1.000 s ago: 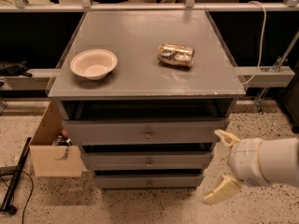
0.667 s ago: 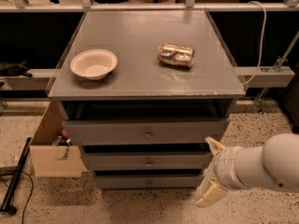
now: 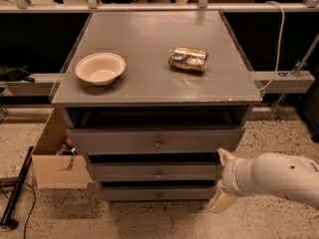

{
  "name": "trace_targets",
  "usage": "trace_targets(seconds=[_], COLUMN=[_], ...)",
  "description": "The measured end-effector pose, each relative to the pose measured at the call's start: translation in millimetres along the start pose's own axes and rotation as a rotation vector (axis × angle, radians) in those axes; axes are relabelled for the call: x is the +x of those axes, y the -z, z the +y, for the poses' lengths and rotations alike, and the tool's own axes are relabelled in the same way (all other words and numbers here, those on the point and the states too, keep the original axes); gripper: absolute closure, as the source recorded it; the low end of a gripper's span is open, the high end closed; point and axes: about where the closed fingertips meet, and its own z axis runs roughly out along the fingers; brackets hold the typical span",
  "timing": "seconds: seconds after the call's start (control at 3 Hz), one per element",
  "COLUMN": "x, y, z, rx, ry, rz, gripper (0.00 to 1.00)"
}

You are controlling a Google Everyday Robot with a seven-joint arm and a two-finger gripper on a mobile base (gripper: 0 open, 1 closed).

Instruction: Open middle drawer

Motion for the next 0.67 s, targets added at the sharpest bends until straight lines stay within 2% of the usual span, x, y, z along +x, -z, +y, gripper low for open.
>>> trace_targets(seconds=[0.67], x=[2.0], y=[-11.9], z=[-0.1], rx=[-0.004], ry=[0.010], rz=[0.001], gripper=[0.00])
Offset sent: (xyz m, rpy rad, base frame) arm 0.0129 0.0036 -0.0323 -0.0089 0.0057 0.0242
